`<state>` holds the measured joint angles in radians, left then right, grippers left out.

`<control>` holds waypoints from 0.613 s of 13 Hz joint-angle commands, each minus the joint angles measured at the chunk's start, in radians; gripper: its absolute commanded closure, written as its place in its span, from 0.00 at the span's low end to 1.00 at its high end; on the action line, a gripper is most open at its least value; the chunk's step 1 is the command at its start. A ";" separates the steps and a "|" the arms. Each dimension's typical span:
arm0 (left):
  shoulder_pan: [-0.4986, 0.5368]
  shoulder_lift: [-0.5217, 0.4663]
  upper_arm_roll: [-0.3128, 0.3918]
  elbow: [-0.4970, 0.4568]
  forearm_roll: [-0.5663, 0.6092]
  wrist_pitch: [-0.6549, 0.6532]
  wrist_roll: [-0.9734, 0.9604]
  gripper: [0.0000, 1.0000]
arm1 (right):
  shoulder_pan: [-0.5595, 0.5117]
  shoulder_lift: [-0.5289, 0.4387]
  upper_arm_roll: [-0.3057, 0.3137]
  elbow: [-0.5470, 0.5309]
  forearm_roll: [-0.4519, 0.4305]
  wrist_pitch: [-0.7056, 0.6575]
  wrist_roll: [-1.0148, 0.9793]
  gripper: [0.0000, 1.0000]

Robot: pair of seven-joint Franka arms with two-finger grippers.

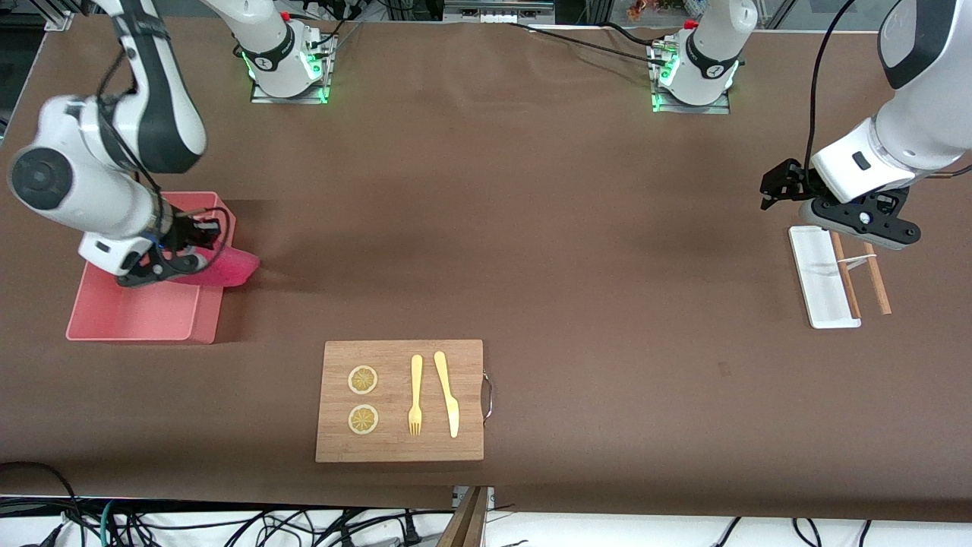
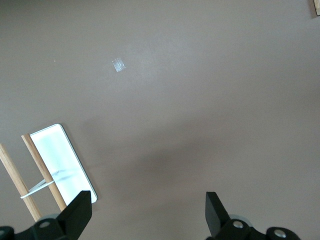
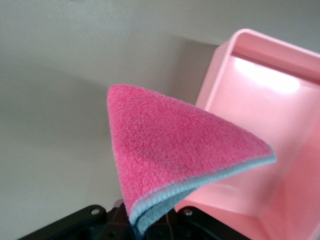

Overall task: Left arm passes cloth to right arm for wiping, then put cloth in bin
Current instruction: 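Carry the cloth over the pink bin with the right gripper, then open the right gripper to drop the cloth into the bin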

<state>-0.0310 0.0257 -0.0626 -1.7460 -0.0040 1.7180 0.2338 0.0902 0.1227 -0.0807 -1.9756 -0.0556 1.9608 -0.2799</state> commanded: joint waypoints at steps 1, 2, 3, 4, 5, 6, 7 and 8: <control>-0.003 0.026 0.003 0.043 -0.004 -0.008 -0.011 0.00 | -0.062 -0.083 0.007 0.007 -0.015 -0.084 -0.102 1.00; -0.004 0.026 0.003 0.043 -0.004 -0.008 -0.013 0.00 | -0.079 -0.101 0.006 0.014 -0.015 -0.106 -0.126 1.00; -0.006 0.026 0.003 0.043 -0.004 -0.008 -0.013 0.00 | -0.092 -0.112 -0.002 0.026 -0.027 -0.124 -0.155 1.00; -0.007 0.028 0.003 0.043 -0.004 -0.008 -0.013 0.00 | -0.096 -0.117 -0.014 0.037 -0.042 -0.134 -0.185 1.00; -0.007 0.028 0.003 0.043 -0.004 -0.008 -0.013 0.00 | -0.102 -0.120 -0.027 0.040 -0.047 -0.137 -0.214 1.00; -0.009 0.028 0.001 0.043 -0.004 -0.008 -0.013 0.00 | -0.107 -0.120 -0.040 0.040 -0.047 -0.137 -0.241 1.00; -0.010 0.028 0.000 0.043 -0.001 -0.008 -0.011 0.00 | -0.107 -0.118 -0.050 0.040 -0.047 -0.135 -0.254 1.00; -0.010 0.028 0.000 0.043 -0.001 -0.006 -0.011 0.00 | -0.107 -0.118 -0.050 0.040 -0.047 -0.137 -0.252 1.00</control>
<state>-0.0331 0.0407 -0.0643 -1.7298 -0.0040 1.7182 0.2332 -0.0119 0.0053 -0.1297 -1.9468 -0.0892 1.8434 -0.5069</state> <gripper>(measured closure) 0.000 0.978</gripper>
